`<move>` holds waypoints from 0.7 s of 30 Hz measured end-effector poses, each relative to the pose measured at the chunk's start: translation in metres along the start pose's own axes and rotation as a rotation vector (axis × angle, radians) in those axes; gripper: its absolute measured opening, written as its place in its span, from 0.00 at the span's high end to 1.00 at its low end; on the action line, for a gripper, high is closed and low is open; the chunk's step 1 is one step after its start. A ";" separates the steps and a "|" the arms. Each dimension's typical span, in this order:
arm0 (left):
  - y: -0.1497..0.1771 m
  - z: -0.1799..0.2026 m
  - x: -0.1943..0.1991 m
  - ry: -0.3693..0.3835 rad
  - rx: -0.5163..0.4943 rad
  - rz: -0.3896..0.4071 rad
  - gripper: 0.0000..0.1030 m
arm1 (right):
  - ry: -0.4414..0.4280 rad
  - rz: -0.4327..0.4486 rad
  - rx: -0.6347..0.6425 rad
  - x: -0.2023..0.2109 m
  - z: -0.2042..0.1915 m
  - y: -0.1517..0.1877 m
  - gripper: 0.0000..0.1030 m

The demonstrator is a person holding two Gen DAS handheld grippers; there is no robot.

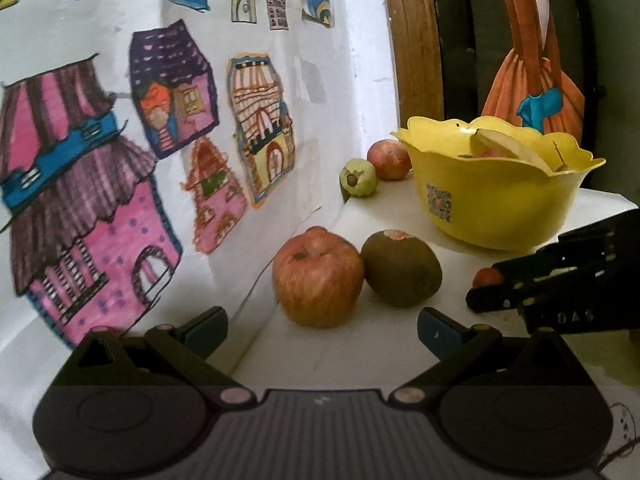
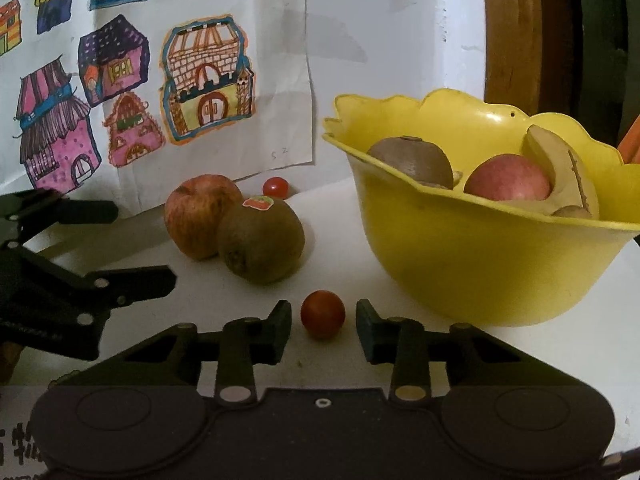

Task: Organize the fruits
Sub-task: 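Move the right tool to the red cherry tomato while the left tool approaches the red apple, then close the right gripper on the cherry tomato while the left gripper closes on the apple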

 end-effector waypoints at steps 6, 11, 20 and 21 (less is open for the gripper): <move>-0.002 0.007 -0.011 -0.023 -0.009 0.012 0.02 | -0.009 0.001 -0.003 0.001 0.001 0.001 0.75; -0.001 0.007 -0.020 -0.077 0.018 0.007 0.09 | -0.014 0.000 0.002 0.003 0.001 0.001 0.75; -0.005 0.003 -0.032 -0.107 0.067 0.025 0.11 | -0.028 -0.001 0.009 0.002 0.000 0.000 0.75; -0.006 0.004 -0.033 -0.108 0.068 0.024 0.11 | -0.029 -0.002 0.009 0.003 0.000 0.000 0.75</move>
Point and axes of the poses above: each gripper's, at about its wrist camera, not at the fingertips, and x roughly against the way its jaws point, z to its right, y to its underside, the point moved 2 cm from there along -x, roughly the way its jaws point, and after that the axes turned 14 degrees about z, right-handed, at the moved point
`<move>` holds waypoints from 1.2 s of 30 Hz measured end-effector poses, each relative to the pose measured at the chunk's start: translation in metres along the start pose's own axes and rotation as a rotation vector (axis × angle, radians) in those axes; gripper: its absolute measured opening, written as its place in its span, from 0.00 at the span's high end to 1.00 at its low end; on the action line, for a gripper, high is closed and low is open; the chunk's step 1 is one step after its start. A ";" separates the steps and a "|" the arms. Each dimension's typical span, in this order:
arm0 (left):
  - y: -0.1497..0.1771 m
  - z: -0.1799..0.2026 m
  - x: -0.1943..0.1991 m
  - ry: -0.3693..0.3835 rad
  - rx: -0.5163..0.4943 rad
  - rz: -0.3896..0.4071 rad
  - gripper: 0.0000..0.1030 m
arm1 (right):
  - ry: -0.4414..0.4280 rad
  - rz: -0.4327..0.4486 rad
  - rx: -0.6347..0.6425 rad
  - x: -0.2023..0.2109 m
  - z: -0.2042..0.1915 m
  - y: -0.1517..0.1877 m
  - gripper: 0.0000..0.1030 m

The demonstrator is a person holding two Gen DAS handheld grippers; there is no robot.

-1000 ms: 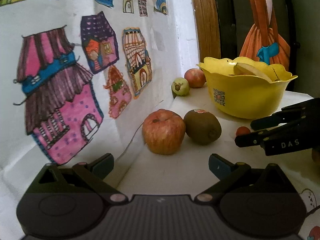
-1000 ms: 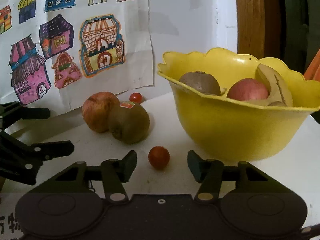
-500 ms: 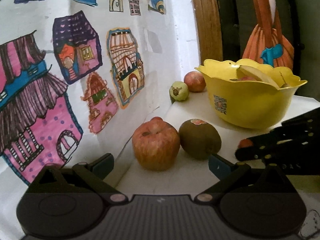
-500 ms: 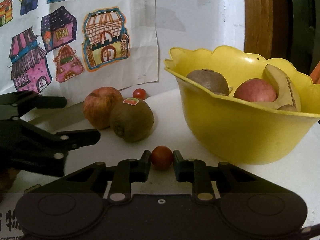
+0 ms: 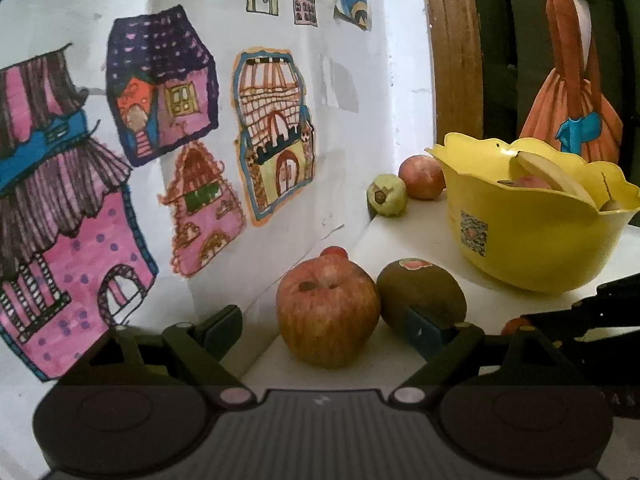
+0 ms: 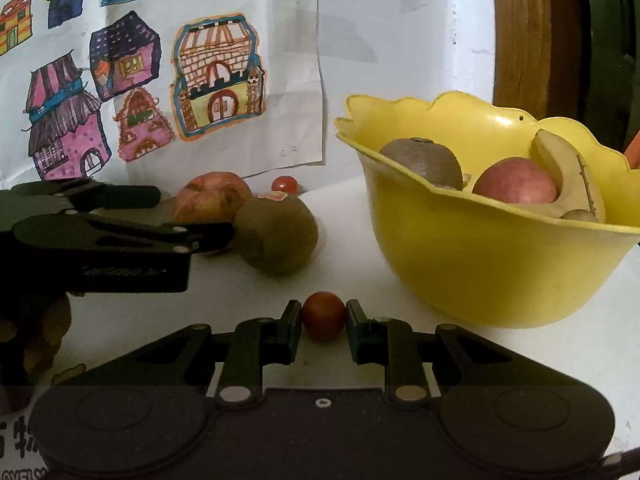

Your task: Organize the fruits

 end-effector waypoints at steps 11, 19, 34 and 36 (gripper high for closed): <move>0.002 -0.001 -0.014 0.010 0.053 -0.055 0.37 | -0.007 0.000 0.014 0.006 0.003 0.001 0.75; 0.005 -0.004 0.000 0.036 0.111 -0.056 0.37 | -0.014 0.000 0.013 0.014 0.004 0.003 0.75; 0.000 0.013 0.039 0.136 0.143 -0.079 0.37 | -0.004 0.050 0.038 0.055 0.000 -0.007 0.75; -0.004 0.016 0.044 0.141 0.140 -0.068 0.38 | 0.003 0.059 0.040 0.062 0.001 -0.010 0.75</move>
Point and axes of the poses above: each gripper's, at about its wrist camera, not at the fingertips, and x roughly against the way its jaws point, z to its right, y to its underside, the point moved 2 cm from there along -x, roughly the way its jaws point, and after that the axes turned 14 degrees about z, right-handed, at the moved point
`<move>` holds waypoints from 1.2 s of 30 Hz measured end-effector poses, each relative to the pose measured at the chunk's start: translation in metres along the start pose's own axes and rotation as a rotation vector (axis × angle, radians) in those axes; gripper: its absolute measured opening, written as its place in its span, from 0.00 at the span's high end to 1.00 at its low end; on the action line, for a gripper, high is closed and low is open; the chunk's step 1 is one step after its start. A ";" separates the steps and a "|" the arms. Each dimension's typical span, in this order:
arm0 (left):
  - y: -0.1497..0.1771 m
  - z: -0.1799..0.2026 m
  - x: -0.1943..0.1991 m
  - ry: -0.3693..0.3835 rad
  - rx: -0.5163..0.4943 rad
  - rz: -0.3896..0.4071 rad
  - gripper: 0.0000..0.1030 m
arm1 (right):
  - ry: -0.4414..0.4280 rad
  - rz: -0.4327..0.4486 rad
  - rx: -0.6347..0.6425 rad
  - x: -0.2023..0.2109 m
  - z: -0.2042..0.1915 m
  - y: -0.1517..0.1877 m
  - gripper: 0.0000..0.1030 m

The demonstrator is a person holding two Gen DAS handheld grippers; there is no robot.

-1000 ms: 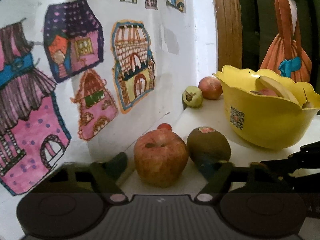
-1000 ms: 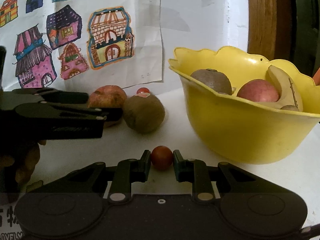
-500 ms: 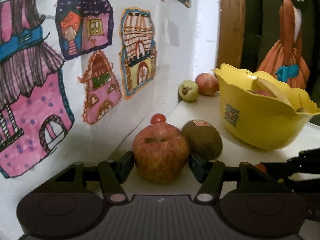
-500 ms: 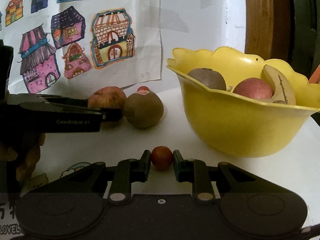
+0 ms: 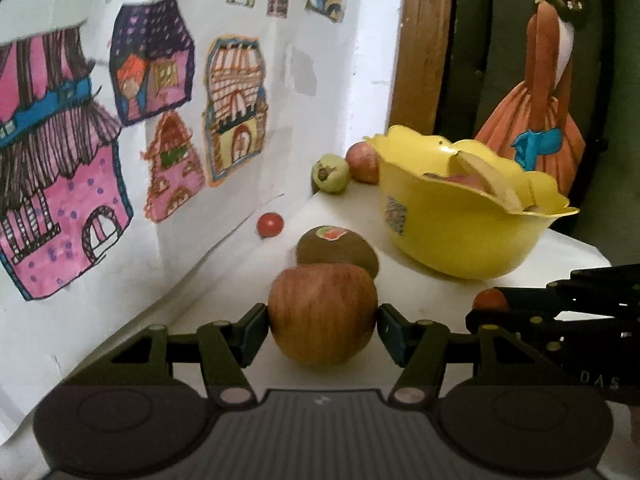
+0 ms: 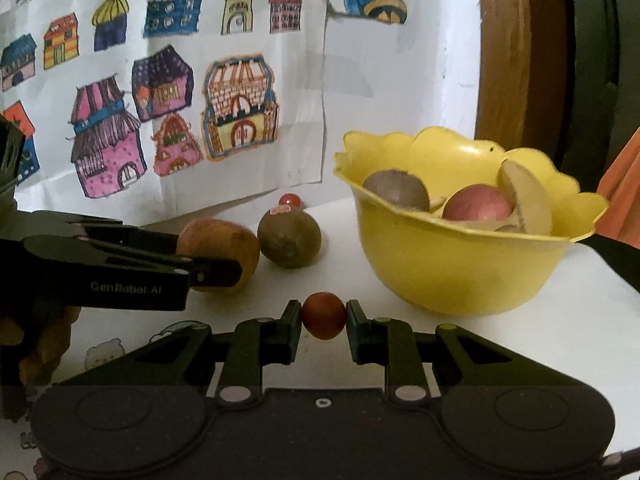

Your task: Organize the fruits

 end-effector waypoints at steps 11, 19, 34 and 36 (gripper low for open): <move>-0.033 0.031 0.030 0.053 -0.087 0.112 0.71 | 0.026 0.045 -0.008 0.030 0.011 -0.011 0.75; -0.002 0.011 0.018 -0.002 -0.057 0.026 0.31 | 0.022 0.039 -0.015 0.034 0.014 -0.007 0.75; 0.020 0.013 -0.006 0.036 -0.080 -0.080 0.34 | 0.026 0.035 -0.023 0.026 0.013 -0.007 0.75; 0.021 0.014 -0.007 0.026 -0.096 -0.079 0.36 | 0.027 0.036 -0.026 0.025 0.013 -0.007 0.75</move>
Point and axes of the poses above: each gripper's, at about its wrist camera, not at the fingertips, and x roughly against the way its jaws point, z to its right, y to its underside, the point moved 2 cm from there along -x, roughly the way its jaws point, and after that the axes turned 14 degrees about z, right-handed, at the moved point
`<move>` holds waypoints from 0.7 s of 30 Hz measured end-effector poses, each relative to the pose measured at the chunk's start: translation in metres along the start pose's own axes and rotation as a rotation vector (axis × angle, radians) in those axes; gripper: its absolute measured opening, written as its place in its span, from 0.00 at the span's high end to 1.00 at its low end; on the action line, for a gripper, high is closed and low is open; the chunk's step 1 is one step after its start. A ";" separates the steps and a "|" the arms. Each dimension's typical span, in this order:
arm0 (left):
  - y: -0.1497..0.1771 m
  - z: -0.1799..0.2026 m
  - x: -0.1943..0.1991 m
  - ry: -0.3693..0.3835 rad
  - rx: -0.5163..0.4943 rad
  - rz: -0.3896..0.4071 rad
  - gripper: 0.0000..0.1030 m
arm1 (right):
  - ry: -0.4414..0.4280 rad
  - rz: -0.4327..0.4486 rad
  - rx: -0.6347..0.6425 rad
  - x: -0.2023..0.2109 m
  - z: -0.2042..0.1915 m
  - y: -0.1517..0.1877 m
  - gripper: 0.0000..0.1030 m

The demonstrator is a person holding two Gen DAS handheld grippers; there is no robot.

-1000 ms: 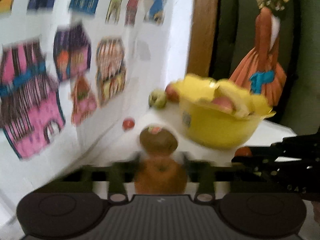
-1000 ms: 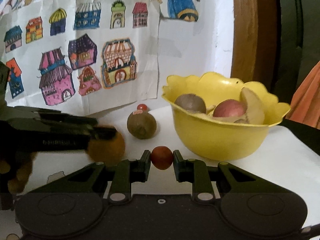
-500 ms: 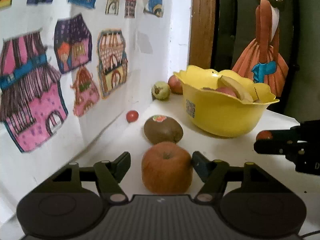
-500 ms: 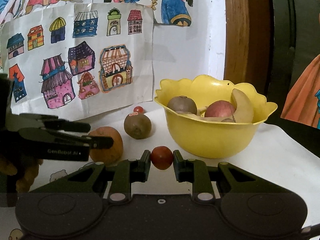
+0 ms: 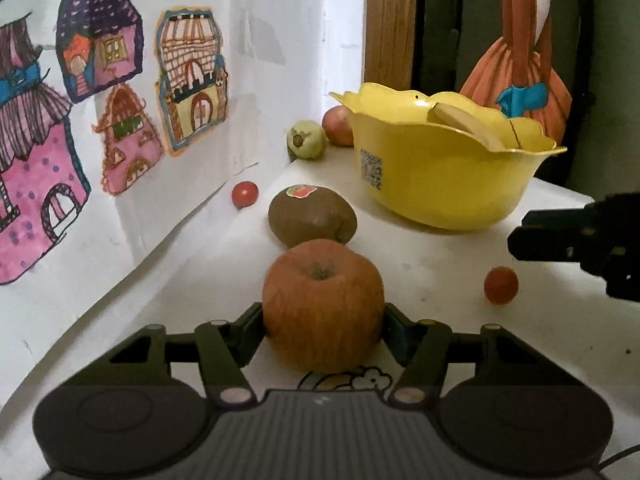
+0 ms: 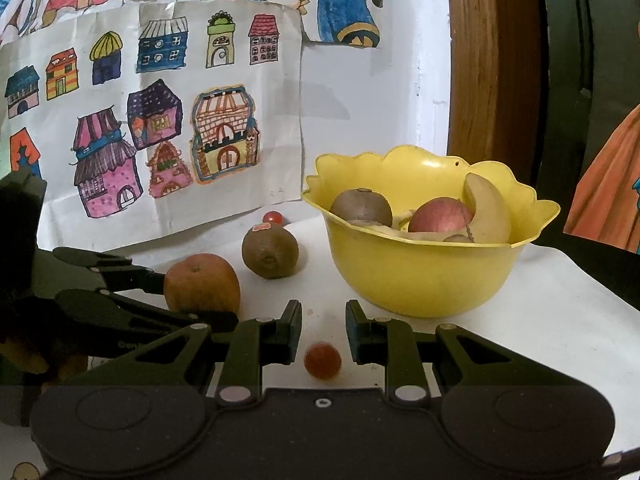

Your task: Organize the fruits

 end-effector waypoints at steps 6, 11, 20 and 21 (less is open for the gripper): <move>-0.001 -0.002 0.001 -0.001 0.022 -0.001 0.36 | 0.005 -0.008 -0.004 -0.001 0.001 0.005 0.75; 0.000 0.000 0.004 0.002 0.034 -0.003 0.36 | 0.011 -0.049 -0.011 -0.007 0.005 0.019 0.71; 0.000 -0.011 0.007 -0.025 0.076 -0.005 0.36 | -0.051 -0.102 0.020 -0.040 -0.008 0.019 0.67; 0.001 -0.013 0.008 -0.028 0.080 -0.004 0.36 | -0.056 -0.113 0.022 -0.042 -0.010 0.020 0.67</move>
Point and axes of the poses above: each gripper's, at about its wrist camera, not at the fingertips, and x roughly against the way its jaws point, z to its right, y to its underside, the point moved 2 cm from there along -x, roughly the way its jaws point, and after that the axes turned 14 degrees about z, right-handed, at the moved point
